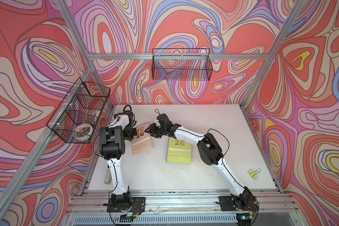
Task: Stack the calendars
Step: Pick up the calendar at the center of the board.
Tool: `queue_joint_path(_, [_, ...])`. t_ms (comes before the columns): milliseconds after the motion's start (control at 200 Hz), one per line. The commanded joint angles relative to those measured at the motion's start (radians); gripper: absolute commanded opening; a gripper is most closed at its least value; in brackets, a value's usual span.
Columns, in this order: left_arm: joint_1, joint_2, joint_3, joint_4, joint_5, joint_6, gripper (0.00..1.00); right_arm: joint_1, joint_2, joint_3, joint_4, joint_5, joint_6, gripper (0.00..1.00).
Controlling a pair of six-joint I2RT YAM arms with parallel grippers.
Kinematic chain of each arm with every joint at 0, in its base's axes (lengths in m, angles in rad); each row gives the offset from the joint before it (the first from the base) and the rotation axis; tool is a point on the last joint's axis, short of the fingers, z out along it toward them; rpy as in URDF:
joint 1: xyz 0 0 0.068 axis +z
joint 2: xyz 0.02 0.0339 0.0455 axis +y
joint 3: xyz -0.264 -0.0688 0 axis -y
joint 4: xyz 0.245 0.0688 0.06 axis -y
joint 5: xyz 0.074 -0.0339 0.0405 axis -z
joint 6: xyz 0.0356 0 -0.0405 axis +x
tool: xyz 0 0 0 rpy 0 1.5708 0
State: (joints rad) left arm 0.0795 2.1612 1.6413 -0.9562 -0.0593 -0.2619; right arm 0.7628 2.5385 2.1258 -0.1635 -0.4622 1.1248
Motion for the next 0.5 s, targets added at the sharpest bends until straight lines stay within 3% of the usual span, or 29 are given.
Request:
queue_joint_path(0, [-0.003, 0.027, 0.001, -0.03, 0.046, 0.012, 0.0, 0.004, -0.056, -0.021, 0.042, 0.007, -0.009, 0.29])
queue_joint_path(200, [-0.003, -0.001, 0.0, -0.031, 0.059, 0.0, 0.0, 0.001, -0.072, -0.043, 0.065, 0.008, -0.009, 0.0])
queue_joint_path(496, [-0.004, -0.167, -0.038, -0.026, 0.117, -0.023, 0.0, -0.009, -0.23, -0.214, 0.189, 0.044, 0.032, 0.0])
